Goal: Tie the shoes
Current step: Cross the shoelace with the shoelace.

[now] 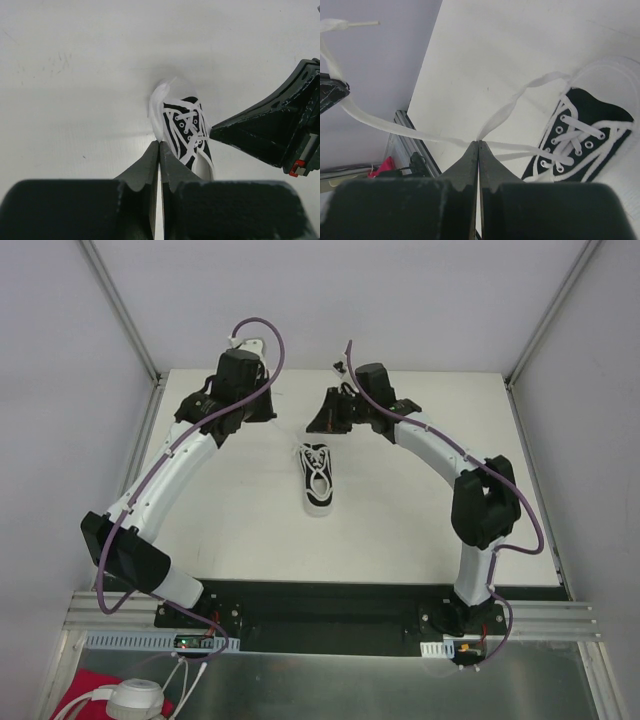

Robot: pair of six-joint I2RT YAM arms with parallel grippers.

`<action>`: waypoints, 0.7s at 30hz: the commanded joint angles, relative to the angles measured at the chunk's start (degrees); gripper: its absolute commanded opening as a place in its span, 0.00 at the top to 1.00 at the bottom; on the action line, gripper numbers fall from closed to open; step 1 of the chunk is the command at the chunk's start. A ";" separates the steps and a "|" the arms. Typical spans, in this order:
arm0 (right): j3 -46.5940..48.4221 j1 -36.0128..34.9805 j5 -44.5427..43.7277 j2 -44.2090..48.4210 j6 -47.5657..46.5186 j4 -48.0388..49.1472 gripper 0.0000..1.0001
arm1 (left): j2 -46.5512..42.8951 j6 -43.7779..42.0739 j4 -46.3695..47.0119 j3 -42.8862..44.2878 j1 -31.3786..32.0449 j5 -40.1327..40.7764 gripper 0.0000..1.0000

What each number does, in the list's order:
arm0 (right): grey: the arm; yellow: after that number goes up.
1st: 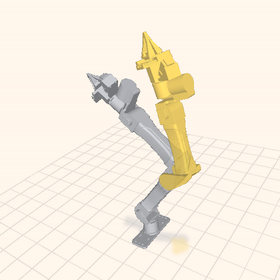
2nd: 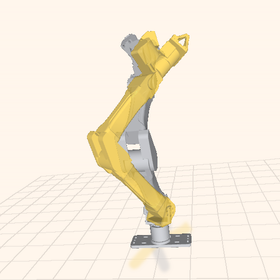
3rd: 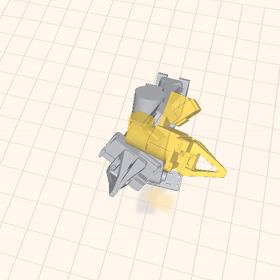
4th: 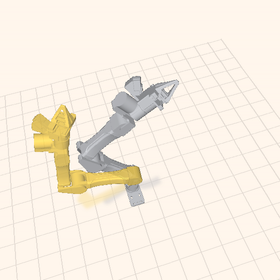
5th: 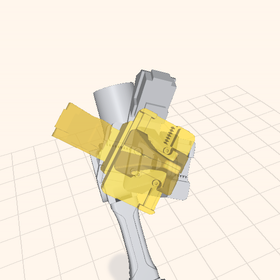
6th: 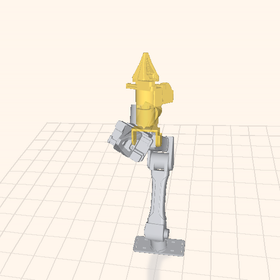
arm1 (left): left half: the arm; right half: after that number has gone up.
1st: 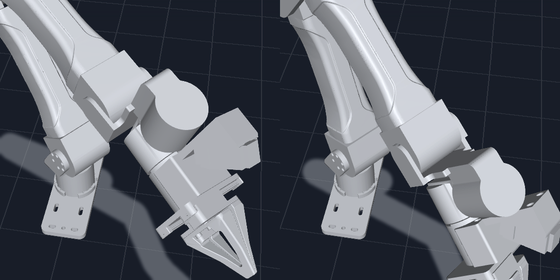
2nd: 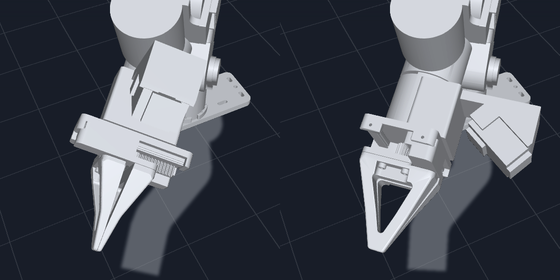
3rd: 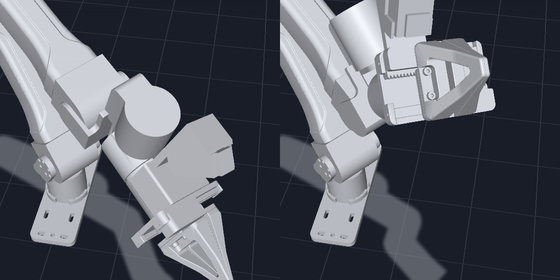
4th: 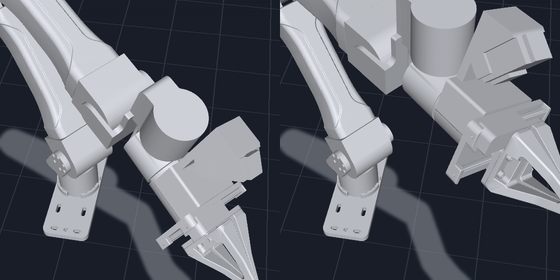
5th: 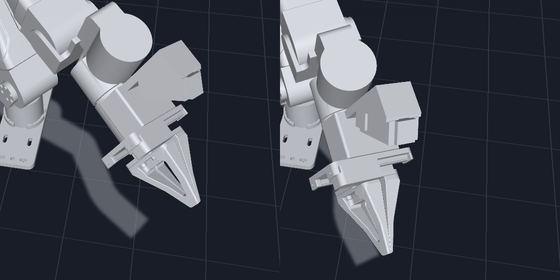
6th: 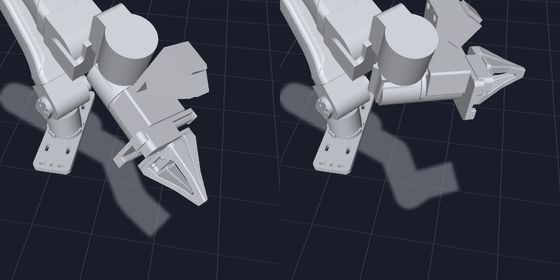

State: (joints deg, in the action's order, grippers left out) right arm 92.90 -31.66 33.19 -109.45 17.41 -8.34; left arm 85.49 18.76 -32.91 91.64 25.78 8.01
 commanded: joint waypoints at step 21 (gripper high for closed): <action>4.31 -1.56 11.10 -0.77 0.61 8.07 0.99 | 3.28 -0.04 0.12 -0.23 -1.17 -0.28 1.00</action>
State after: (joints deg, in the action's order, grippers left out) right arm 96.42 -32.47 37.17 -112.92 17.32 -8.64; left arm 89.14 18.65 -32.95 91.33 25.04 7.99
